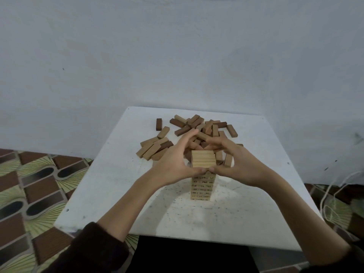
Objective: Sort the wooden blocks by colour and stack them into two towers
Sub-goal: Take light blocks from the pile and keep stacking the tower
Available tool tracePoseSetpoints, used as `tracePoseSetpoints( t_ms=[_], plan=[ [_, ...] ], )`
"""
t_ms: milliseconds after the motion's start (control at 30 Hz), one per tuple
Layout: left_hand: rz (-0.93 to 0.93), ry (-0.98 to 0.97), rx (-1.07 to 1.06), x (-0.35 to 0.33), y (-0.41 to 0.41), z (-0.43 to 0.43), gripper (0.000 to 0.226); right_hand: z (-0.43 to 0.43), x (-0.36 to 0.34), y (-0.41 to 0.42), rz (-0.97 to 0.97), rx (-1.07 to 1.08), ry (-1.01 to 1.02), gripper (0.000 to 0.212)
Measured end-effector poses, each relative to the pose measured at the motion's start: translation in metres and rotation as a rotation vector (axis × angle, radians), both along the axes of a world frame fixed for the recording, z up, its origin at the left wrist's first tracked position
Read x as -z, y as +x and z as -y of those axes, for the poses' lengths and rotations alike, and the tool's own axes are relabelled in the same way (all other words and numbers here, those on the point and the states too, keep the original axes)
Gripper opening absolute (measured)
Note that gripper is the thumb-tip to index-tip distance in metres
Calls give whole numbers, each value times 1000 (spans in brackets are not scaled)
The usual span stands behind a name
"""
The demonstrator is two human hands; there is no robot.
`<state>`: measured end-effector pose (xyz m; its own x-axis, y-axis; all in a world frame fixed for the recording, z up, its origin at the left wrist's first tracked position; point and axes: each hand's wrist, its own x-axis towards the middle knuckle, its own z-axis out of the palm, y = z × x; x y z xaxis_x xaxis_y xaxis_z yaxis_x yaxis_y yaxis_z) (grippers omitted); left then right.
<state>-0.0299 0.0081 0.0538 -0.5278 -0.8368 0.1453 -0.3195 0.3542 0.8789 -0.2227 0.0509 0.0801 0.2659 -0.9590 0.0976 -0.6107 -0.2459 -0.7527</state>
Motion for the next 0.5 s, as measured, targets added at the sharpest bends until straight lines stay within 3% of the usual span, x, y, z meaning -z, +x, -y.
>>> tracePoseSetpoints(
  t_ms=[500],
  plan=[
    [39, -23, 33, 4, 4, -1, 100, 1, 12, -1, -84, -5, -49, 68]
  ],
)
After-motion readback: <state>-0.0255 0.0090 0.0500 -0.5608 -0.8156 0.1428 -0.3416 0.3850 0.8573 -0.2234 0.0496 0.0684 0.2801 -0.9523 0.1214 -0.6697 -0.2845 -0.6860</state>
